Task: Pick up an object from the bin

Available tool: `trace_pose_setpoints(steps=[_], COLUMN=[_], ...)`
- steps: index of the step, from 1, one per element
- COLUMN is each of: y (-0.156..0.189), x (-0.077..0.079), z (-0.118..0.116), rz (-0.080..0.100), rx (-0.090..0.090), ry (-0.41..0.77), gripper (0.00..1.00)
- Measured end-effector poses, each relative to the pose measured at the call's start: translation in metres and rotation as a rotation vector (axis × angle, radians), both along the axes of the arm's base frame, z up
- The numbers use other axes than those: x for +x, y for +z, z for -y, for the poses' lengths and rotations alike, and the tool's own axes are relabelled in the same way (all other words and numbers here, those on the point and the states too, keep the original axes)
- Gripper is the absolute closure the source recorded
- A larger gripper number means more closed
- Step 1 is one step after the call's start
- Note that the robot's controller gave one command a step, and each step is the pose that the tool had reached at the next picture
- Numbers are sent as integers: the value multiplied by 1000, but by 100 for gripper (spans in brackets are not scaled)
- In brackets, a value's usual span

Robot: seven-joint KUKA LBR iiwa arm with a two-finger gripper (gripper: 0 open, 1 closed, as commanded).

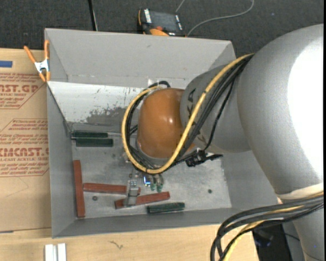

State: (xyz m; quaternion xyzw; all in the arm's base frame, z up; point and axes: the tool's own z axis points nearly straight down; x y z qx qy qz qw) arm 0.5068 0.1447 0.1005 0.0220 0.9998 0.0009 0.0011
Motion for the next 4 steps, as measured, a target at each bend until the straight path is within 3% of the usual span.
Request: trace_pose_setpoints(steps=[1,2,3,4], y=[-1,-32,-31,-31], x=[-19,-20,-10,-10], z=[-7,21,-5,-4], rz=[-4,-4,-3,-4], rx=[-1,-2,0,0], ry=[-63,-151,-257,-257], gripper=[0,0,0,100])
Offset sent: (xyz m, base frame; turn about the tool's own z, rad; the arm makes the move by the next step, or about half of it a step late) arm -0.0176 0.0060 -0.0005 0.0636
